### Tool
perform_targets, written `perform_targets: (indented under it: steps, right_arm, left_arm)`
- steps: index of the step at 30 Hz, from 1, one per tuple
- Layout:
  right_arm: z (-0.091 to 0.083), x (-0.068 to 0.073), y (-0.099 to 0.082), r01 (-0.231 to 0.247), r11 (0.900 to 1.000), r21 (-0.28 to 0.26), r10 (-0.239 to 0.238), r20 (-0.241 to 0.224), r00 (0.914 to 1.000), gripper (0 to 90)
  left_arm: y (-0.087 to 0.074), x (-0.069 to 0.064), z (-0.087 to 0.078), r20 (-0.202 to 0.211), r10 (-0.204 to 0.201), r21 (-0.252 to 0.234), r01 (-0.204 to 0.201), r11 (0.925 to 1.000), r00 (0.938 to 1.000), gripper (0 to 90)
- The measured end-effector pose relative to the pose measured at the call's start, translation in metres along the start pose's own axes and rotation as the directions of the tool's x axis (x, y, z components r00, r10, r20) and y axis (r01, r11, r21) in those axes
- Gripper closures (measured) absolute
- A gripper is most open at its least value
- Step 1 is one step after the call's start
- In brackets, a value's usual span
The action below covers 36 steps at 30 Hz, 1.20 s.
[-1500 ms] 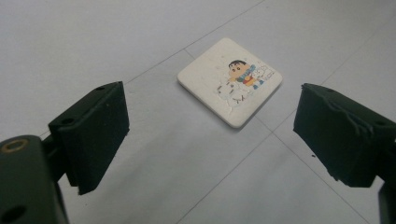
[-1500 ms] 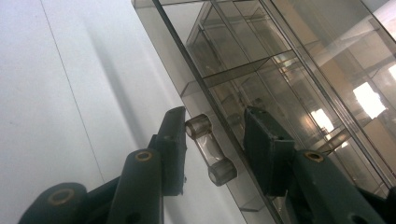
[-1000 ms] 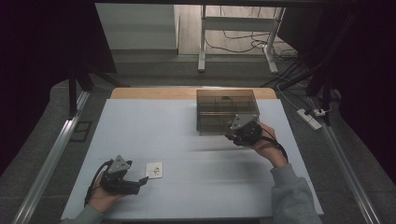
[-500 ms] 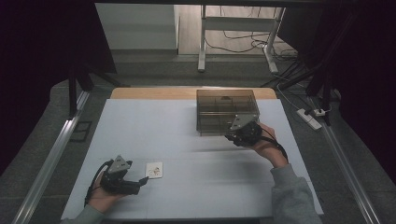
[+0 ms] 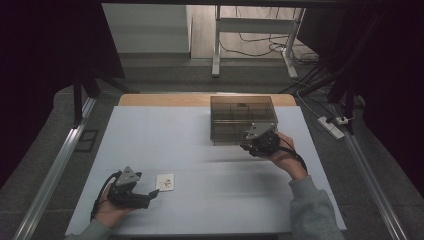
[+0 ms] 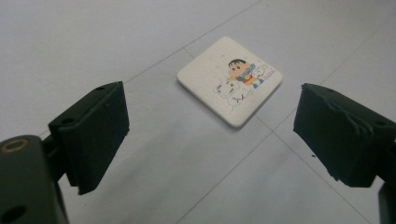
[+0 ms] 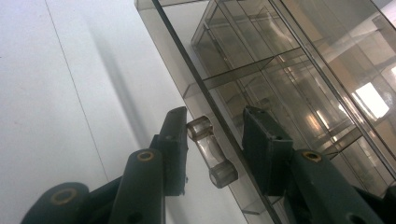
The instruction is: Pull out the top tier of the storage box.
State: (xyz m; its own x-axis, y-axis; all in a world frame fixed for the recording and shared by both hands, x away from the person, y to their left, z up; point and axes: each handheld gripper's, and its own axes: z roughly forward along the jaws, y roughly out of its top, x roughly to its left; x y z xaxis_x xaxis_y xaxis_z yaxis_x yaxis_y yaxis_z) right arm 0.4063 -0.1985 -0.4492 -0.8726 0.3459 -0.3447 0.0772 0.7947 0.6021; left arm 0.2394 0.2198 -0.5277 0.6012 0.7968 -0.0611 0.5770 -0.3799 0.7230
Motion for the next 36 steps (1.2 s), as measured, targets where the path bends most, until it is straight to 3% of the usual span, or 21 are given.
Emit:
perform_targets:
  steps: [10,13,16,19,24,32,36]
  right_arm:
    - [0.001,0.001,0.001,0.01,0.9999,-0.002,-0.01,0.0,0.9999,61.3]
    - [0.0,0.001,0.001,-0.002,1.0,-0.006,0.002,-0.003,1.0,59.4]
    - [-0.003,-0.001,-0.001,-0.038,0.9983,-0.045,0.038,-0.003,0.9993,52.8]
    - [-0.01,-0.003,-0.002,-0.083,0.9922,-0.093,0.083,-0.006,0.9965,48.3]
    - [-0.019,-0.001,-0.01,-0.162,0.972,-0.17,0.163,-0.007,0.9866,46.2]
    - [-0.029,0.011,-0.013,-0.193,0.9625,-0.191,0.192,-0.024,0.9811,42.6]
    - [-0.032,0.019,-0.01,-0.208,0.9517,-0.226,0.201,-0.055,0.9781,42.3]
  left_arm:
    - [0.0,0.0,-0.001,0.0,0.0,-0.001,0.0,1.0,1.0,10.5]
    - [0.0,0.0,-0.001,0.001,0.0,-0.003,0.0,1.0,1.0,10.5]
    - [0.0,0.0,-0.001,-0.001,-0.002,-0.005,0.002,1.0,1.0,10.6]
    - [0.0,0.0,-0.001,-0.001,-0.001,-0.007,0.001,1.0,1.0,10.5]
    - [0.0,0.001,-0.002,-0.002,-0.004,-0.011,0.004,0.9999,1.0,10.6]
    - [0.0,0.001,-0.003,-0.004,-0.007,-0.015,0.007,0.9999,1.0,10.6]
    - [0.0,0.001,-0.004,-0.005,-0.009,-0.018,0.009,0.9998,0.9999,10.6]
